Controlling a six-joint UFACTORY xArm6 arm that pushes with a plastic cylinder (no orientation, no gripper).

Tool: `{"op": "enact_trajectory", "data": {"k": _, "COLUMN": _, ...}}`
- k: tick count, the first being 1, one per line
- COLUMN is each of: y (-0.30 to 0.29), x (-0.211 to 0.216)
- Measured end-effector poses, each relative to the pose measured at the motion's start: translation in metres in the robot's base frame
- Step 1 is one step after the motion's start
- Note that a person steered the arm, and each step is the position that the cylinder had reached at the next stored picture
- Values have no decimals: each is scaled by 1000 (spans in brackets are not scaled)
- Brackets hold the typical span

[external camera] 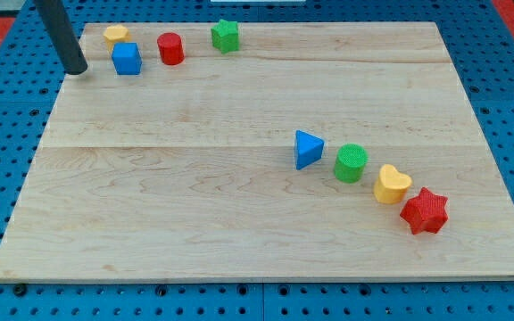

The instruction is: Adjust the hexagon and red circle in a diagonal line

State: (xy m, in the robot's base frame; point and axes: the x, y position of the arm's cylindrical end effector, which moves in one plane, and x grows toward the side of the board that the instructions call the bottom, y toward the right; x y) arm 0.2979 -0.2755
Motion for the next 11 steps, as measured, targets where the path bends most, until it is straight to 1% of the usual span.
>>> {"op": "enact_trajectory", "data": {"k": 1, "y": -29, "x": -12}}
{"op": "enact_trajectory", "data": {"k": 2, "y": 13, "x": -72}}
{"op": "enact_trajectory", "data": {"k": 3, "y": 113, "x": -99}}
{"op": "enact_trajectory", "data": {"k": 4, "y": 145, "x": -100}}
{"op": "enact_trajectory", "data": {"k": 5, "y": 124, "x": -101}}
{"op": "enact_trajectory", "data": {"k": 6, "y": 131, "x": -86}}
{"op": "enact_trajectory", "data": {"k": 7, "y": 154, "x": -83}}
{"op": "enact_trajectory", "data": {"k": 9, "y": 146, "x": -62}}
{"op": "enact_trajectory", "data": {"k": 10, "y": 148, "x": -76}}
{"op": "enact_trajectory", "data": {"k": 11, "y": 143, "x": -105}}
